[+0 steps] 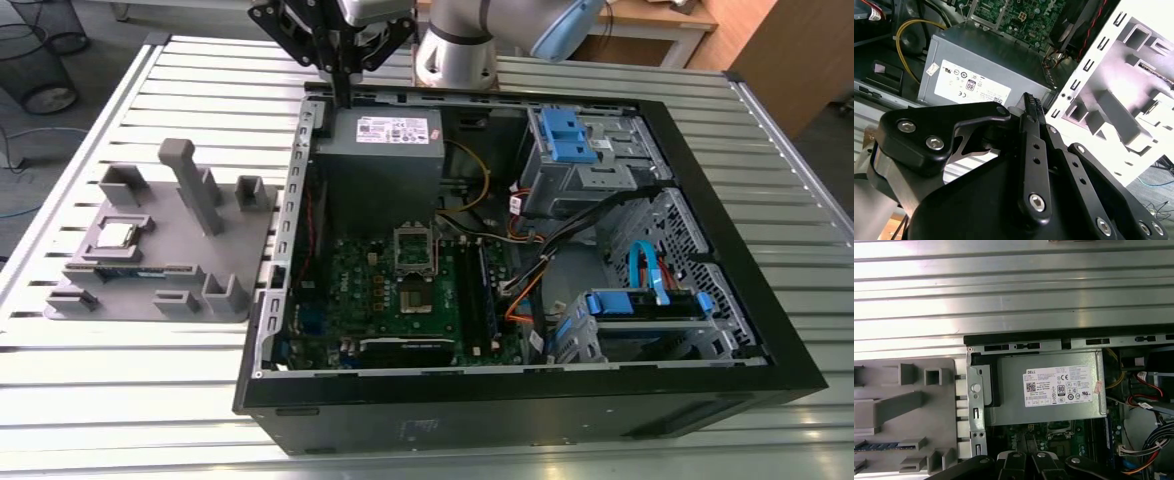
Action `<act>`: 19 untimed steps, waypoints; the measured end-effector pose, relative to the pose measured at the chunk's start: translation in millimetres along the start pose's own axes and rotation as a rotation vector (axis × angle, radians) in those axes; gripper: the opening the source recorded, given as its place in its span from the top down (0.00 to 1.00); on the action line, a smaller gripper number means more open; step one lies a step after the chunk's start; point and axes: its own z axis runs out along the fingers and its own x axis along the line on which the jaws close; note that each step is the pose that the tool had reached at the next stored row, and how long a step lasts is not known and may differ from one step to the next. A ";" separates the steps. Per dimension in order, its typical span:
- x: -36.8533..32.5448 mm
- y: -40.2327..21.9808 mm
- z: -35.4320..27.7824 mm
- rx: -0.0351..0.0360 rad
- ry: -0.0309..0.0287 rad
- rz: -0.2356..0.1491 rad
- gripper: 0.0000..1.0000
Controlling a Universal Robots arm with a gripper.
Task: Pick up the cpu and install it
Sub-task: 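Reach for the cpu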
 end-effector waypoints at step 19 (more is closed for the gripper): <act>13.6 -1.0 -0.4 0.0001 0.0001 0.000 0.89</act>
